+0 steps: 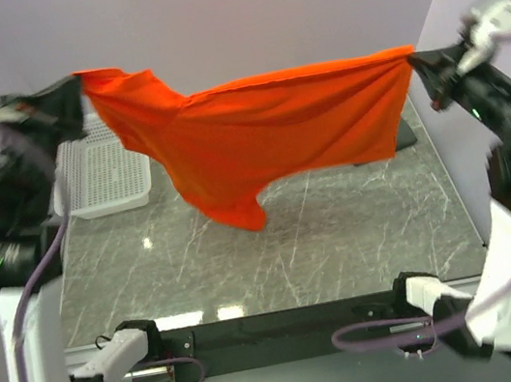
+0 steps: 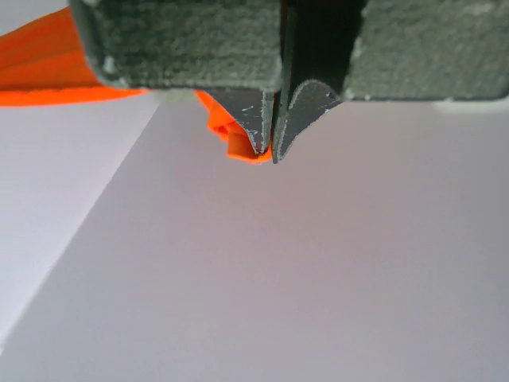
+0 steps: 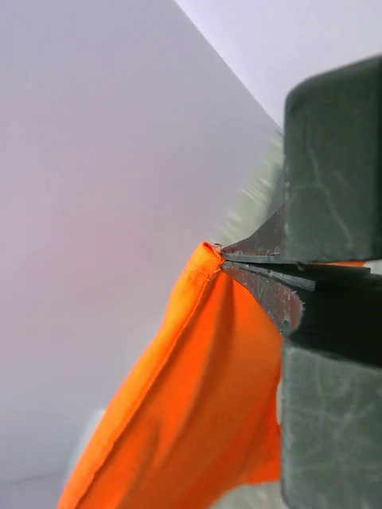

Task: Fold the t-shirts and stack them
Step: Flatten the tshirt out

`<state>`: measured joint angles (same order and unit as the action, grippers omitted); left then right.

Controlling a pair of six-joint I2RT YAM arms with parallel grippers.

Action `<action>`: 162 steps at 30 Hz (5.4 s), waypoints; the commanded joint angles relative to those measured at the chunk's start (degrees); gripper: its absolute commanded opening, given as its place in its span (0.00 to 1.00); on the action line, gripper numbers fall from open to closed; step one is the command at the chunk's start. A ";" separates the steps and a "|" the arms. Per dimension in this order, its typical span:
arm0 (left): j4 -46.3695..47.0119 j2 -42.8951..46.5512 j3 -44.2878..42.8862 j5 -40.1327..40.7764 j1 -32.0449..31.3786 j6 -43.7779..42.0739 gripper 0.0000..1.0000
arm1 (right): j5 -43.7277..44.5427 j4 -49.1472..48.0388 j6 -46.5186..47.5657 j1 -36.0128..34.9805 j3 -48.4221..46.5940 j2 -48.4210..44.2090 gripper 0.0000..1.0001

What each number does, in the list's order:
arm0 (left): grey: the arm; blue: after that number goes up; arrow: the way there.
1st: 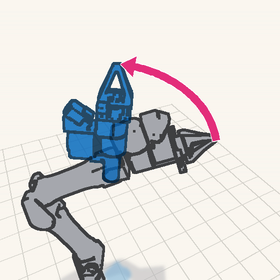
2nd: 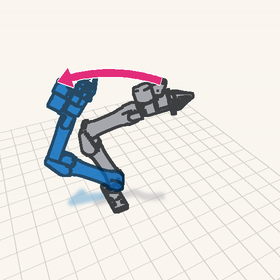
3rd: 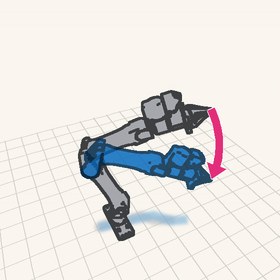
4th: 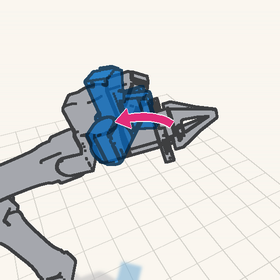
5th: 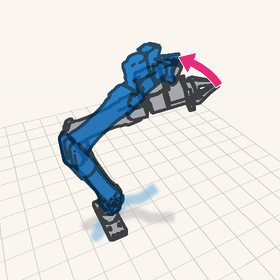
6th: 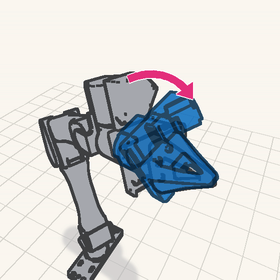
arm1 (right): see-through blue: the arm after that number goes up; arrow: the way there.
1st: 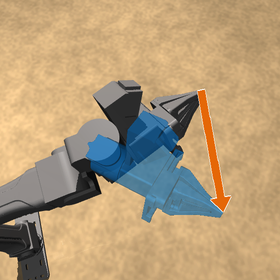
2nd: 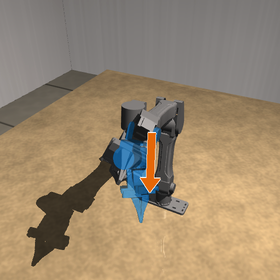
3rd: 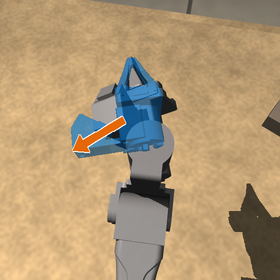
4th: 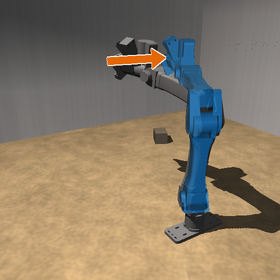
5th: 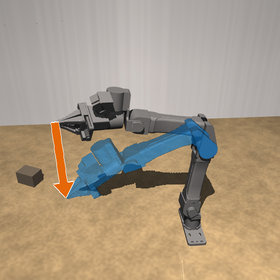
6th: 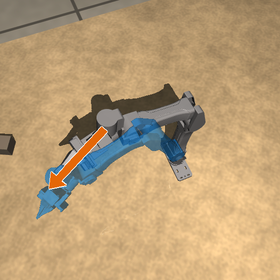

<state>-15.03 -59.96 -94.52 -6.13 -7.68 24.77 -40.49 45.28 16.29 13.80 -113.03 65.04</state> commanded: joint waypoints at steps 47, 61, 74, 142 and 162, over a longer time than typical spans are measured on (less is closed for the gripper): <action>24.34 -52.18 8.31 5.60 -2.60 5.81 0.01 | 6.82 -32.97 -4.60 -1.50 37.63 34.45 0.00; 26.97 -48.15 11.63 11.58 -2.51 1.77 0.00 | -6.77 -36.92 -4.25 -2.20 35.94 34.64 0.00; 31.01 -34.89 20.76 1.31 -2.16 3.96 0.00 | -11.11 -25.25 5.50 -2.20 42.54 7.01 0.00; 21.09 -62.47 -2.95 8.42 -3.22 4.58 0.00 | 17.99 -36.32 -5.84 -3.52 34.73 39.73 0.00; 28.56 -52.45 11.81 -0.37 -1.72 1.15 0.00 | 11.22 -33.76 -6.72 -3.34 37.09 37.62 0.00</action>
<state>9.17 -118.39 -83.72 -4.19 -9.82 27.53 -27.90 11.27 9.87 10.63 -76.07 105.08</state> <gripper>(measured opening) 0.013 0.004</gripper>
